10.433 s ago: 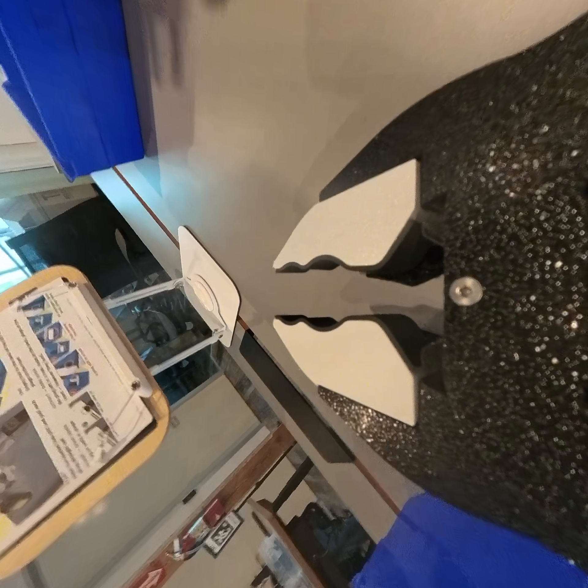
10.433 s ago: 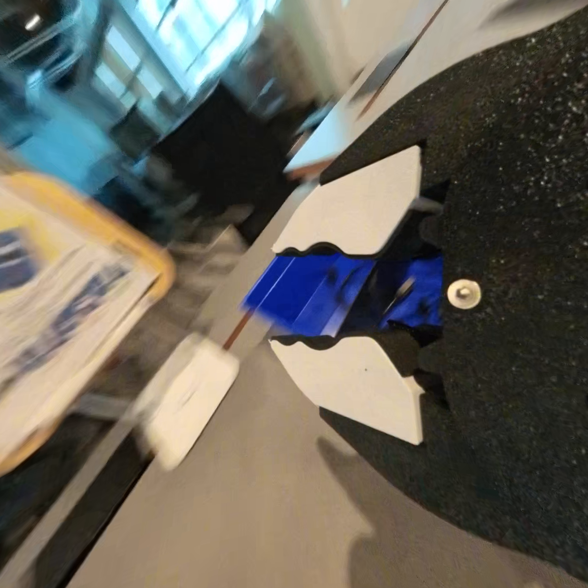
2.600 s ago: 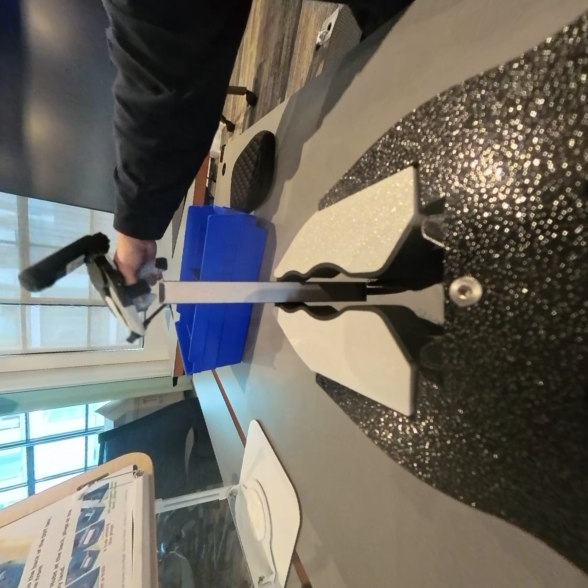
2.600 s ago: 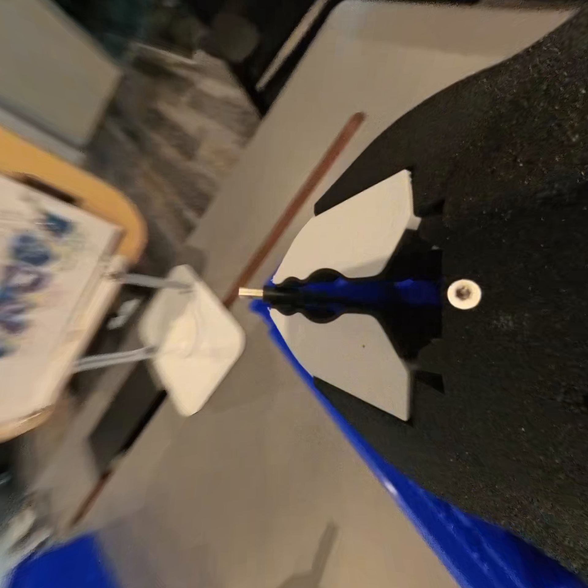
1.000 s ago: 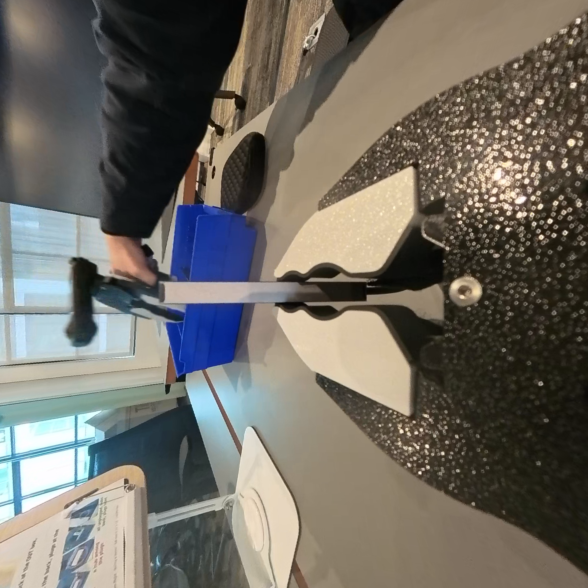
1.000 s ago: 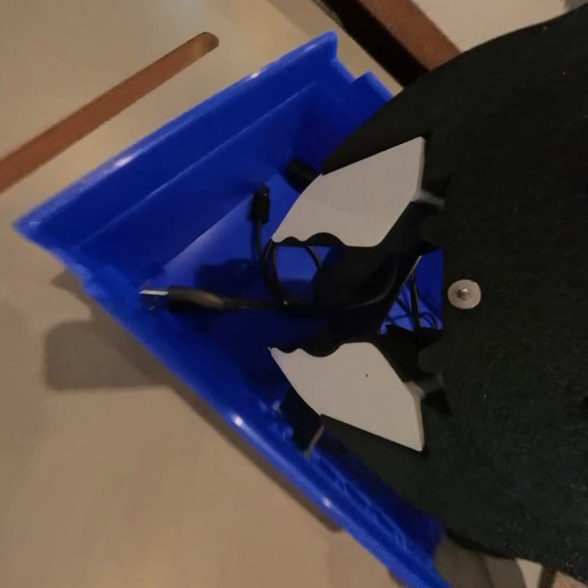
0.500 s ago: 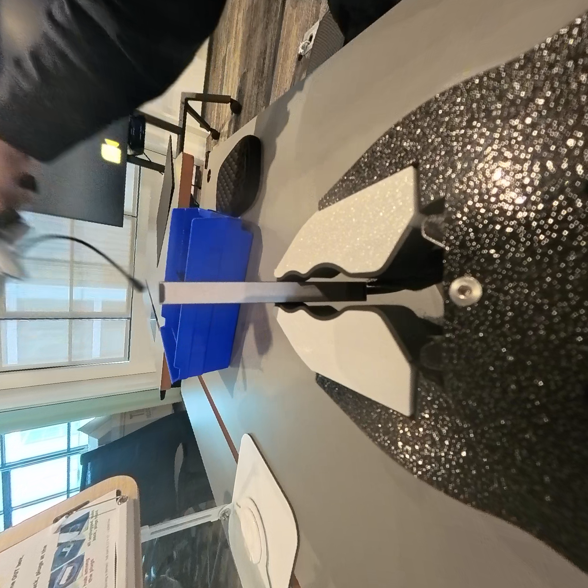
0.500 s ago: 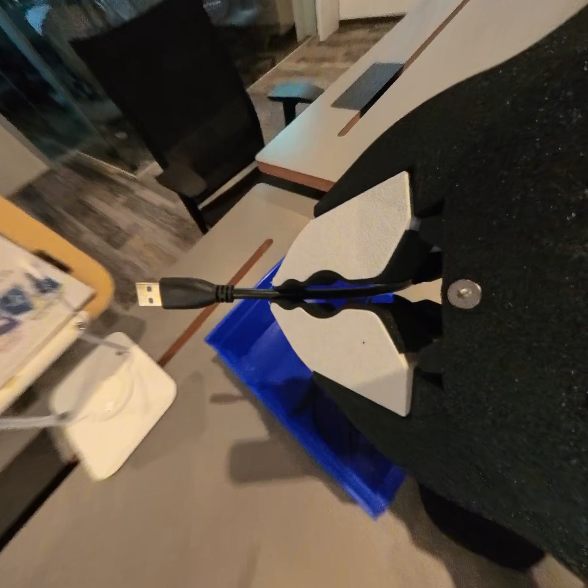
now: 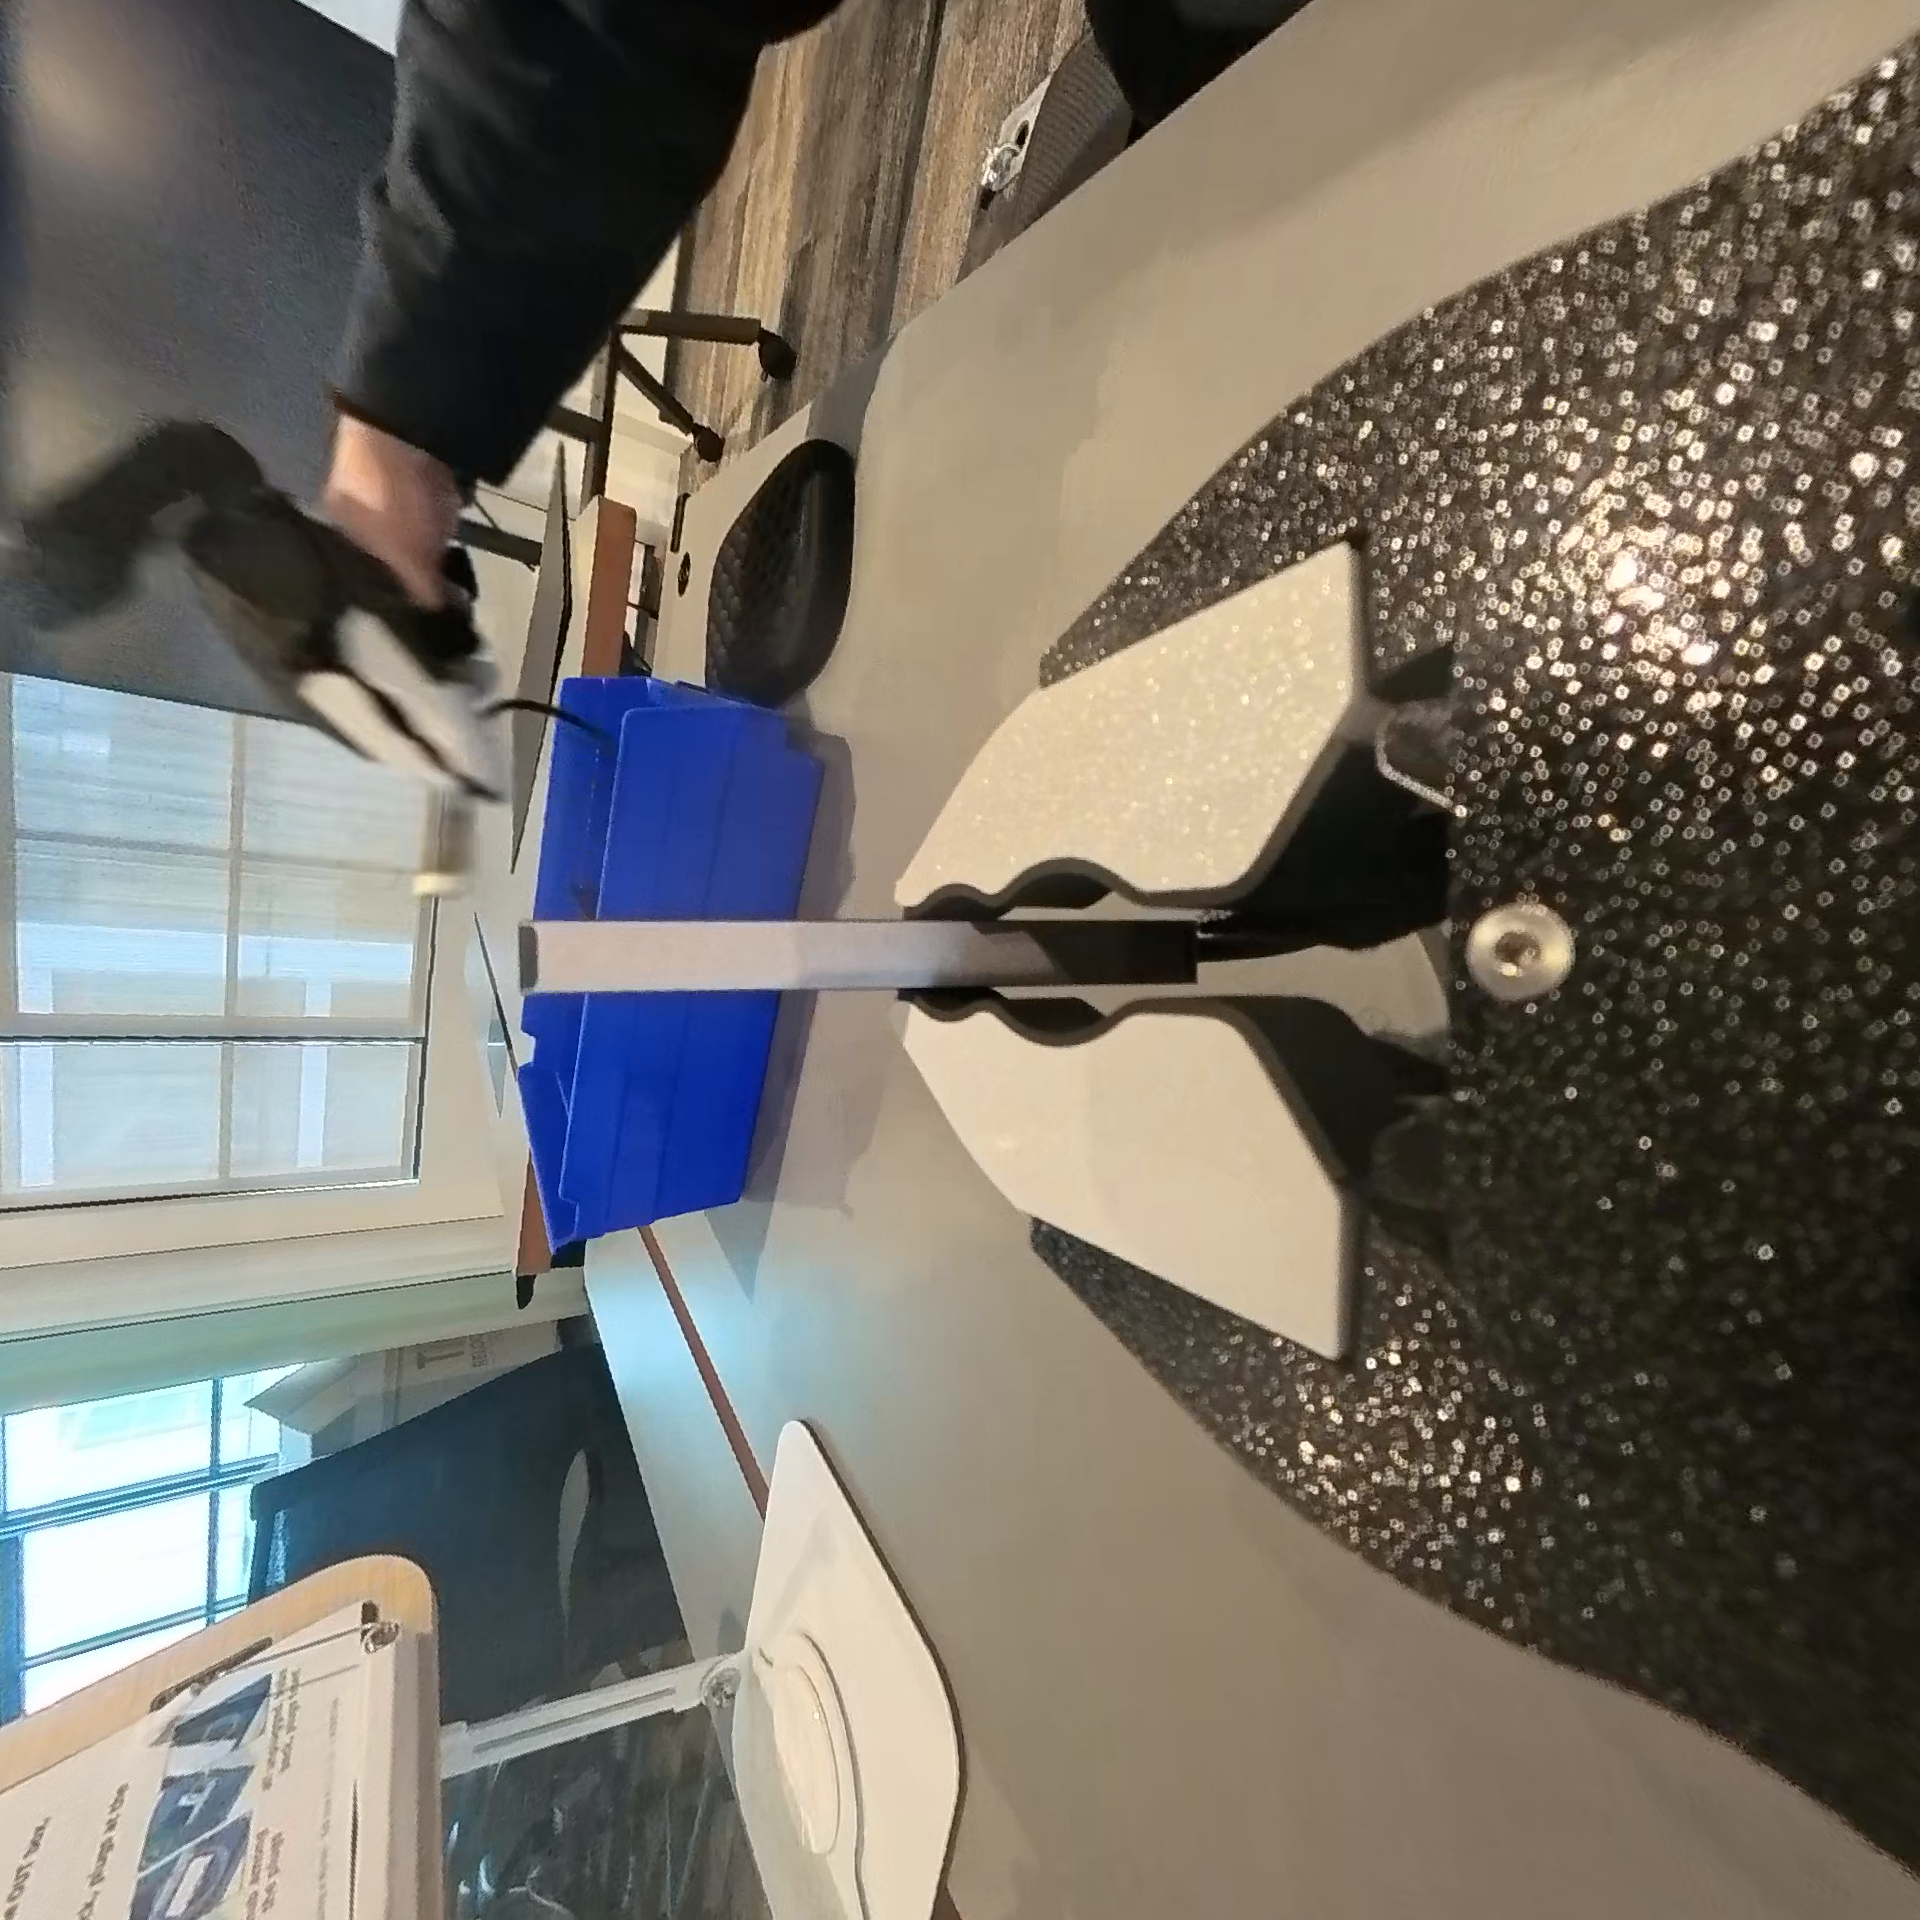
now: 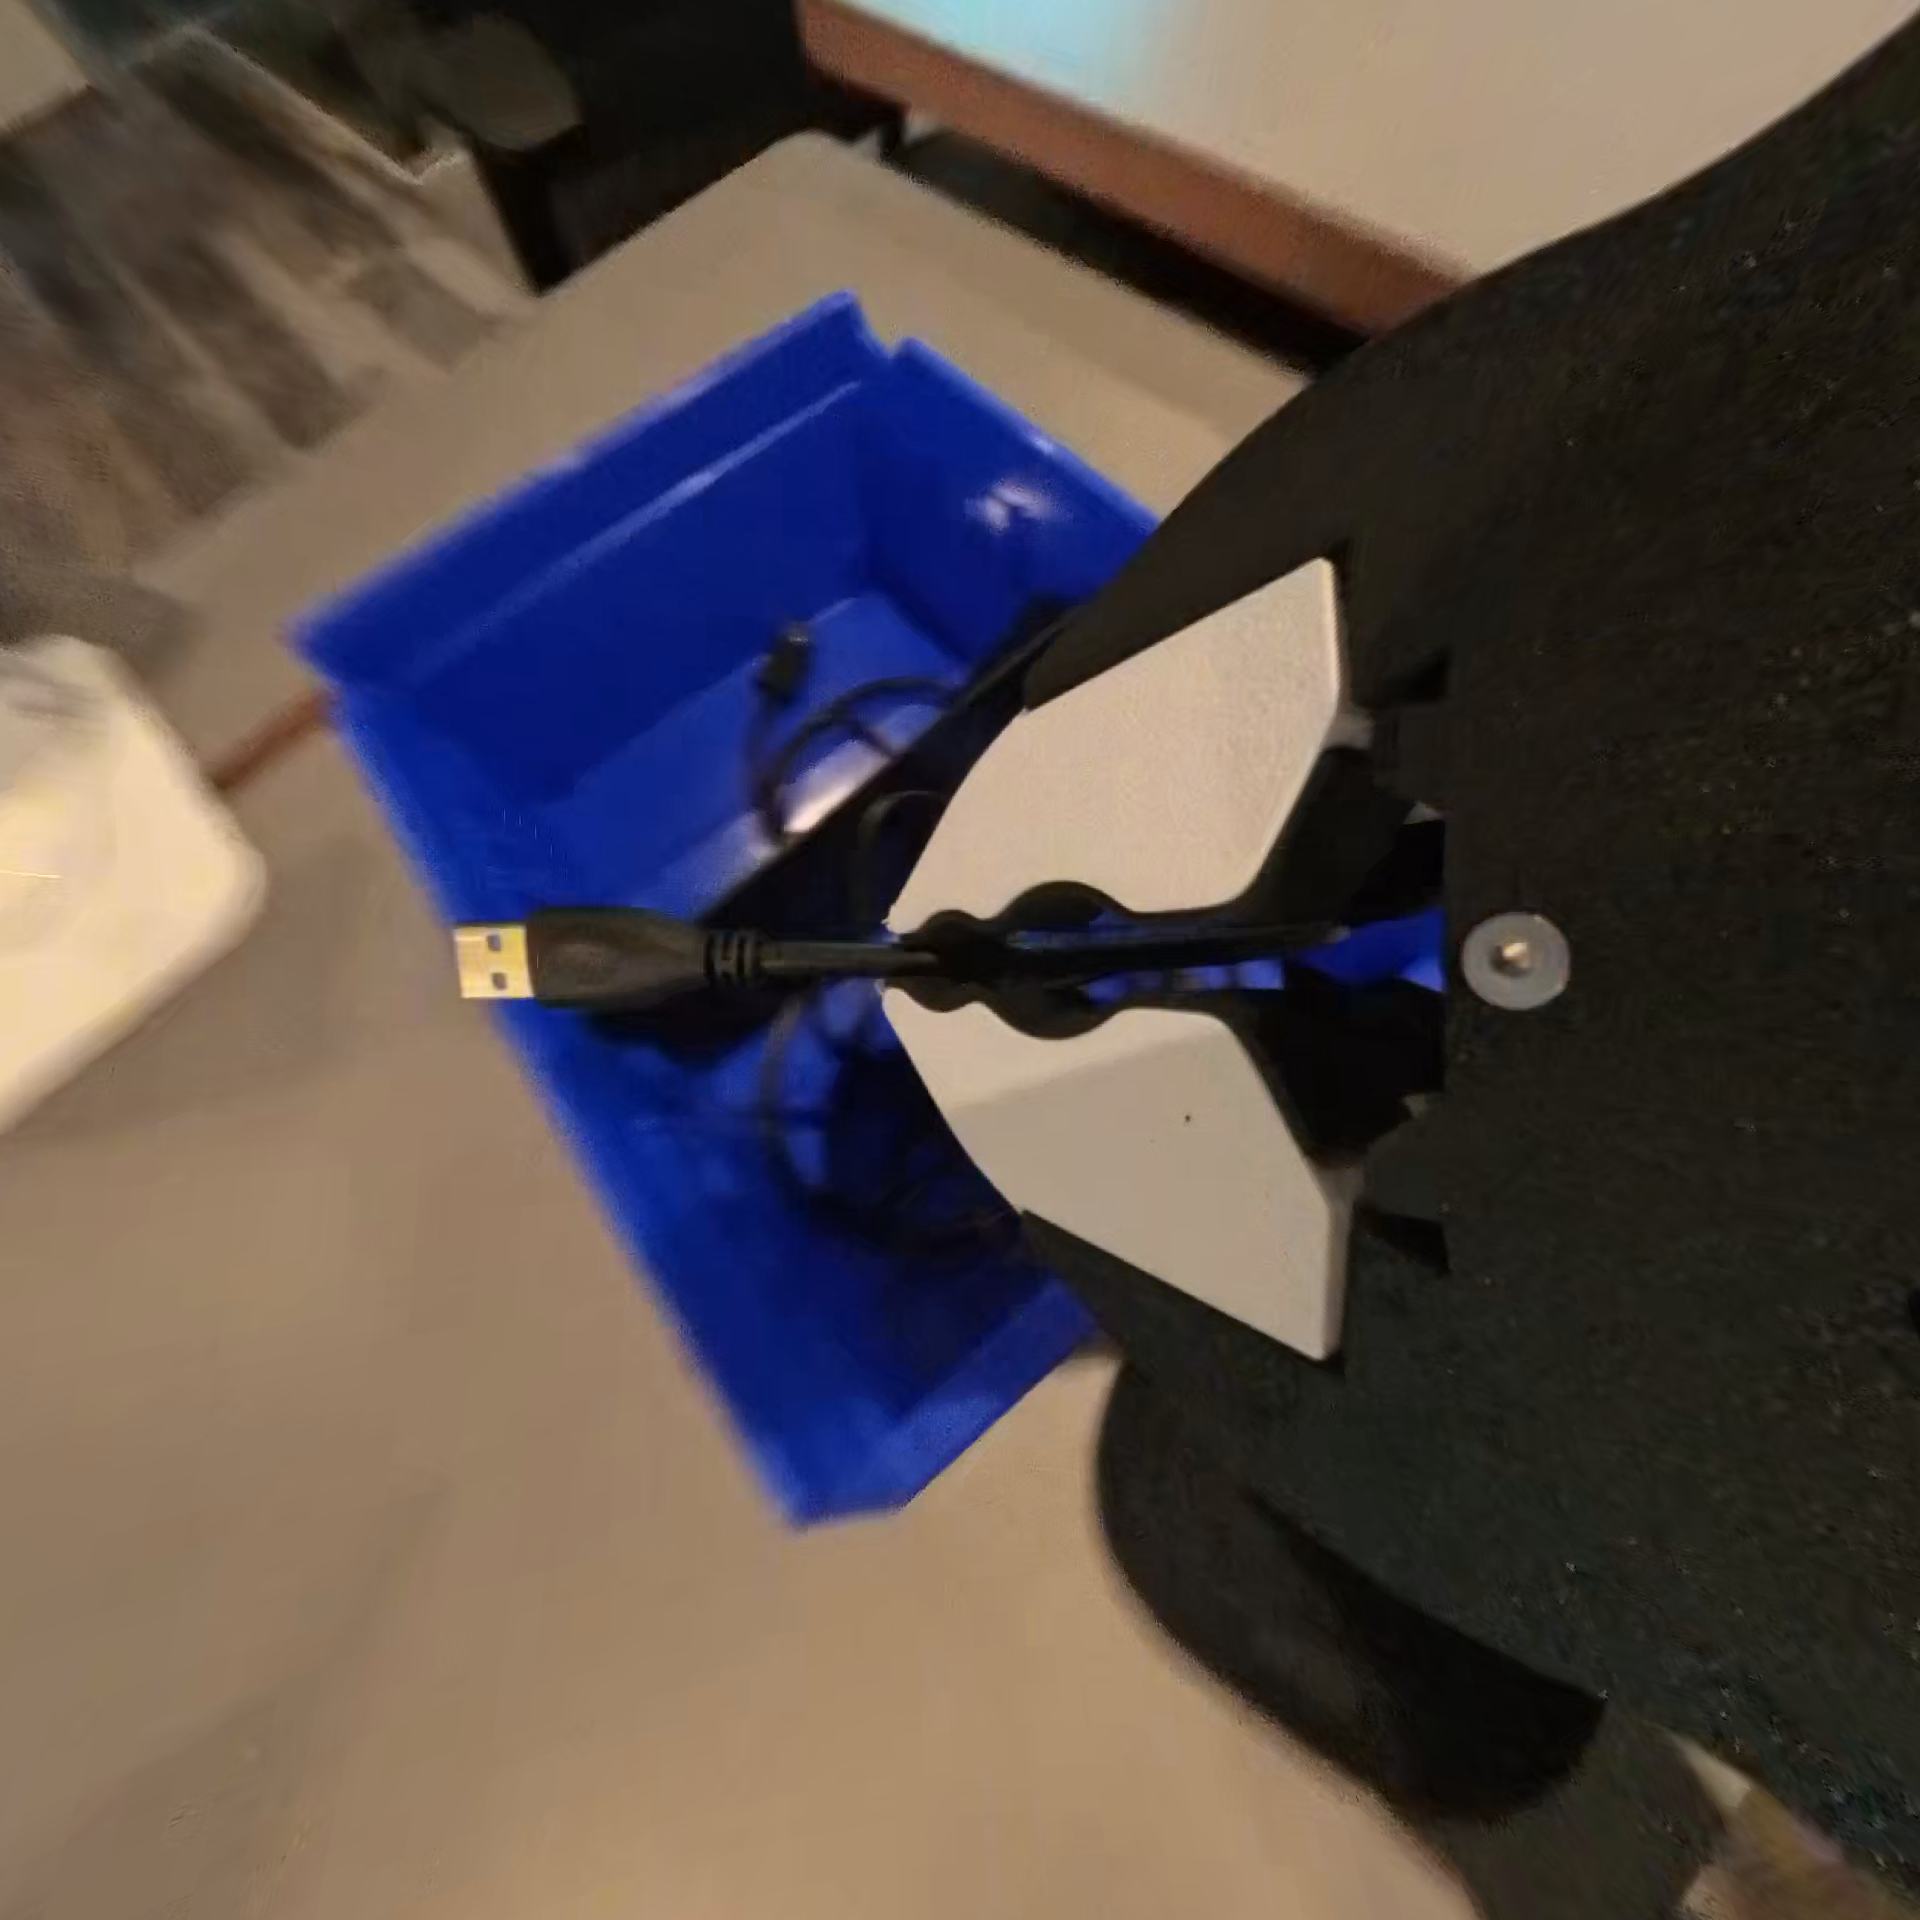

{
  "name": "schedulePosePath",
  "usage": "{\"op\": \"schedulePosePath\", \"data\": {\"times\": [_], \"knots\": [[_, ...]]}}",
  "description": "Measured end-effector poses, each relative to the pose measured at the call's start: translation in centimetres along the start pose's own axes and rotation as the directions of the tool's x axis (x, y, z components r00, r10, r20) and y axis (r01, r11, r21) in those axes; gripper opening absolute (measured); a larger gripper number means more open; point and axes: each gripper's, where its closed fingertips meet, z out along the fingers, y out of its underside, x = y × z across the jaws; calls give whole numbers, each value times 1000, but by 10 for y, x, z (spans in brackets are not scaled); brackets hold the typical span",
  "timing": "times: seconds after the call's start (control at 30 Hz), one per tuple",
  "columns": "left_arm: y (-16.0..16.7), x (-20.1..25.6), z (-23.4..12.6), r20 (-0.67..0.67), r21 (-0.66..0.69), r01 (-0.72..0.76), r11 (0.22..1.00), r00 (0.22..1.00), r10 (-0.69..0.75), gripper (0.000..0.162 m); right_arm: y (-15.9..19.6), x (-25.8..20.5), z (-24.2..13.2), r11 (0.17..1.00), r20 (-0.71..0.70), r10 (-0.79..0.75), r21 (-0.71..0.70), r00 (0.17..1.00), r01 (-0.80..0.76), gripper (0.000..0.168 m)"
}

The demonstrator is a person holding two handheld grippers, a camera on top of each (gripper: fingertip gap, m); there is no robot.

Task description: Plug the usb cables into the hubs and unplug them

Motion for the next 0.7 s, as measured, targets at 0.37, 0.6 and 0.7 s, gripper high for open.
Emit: {"op": "schedulePosePath", "data": {"times": [0.37, 0.6, 0.7], "knots": [[0, 9, 3, -38, -6, -33, 999, 999, 33, 11, 54, -13, 43, 747, 166, -303, -569, 938, 342, 64], [-7, 13, 3, -17, -3, -99, 995, 995, 99, 11, -67, -14, -8, 988, 25, -52, -146, 998, 55, 88], [-8, 19, 5, -16, -24, -158, 987, 987, 158, 11, -162, -127, -11, 952, 320, -250, 255, 914, 171, 67]]}}
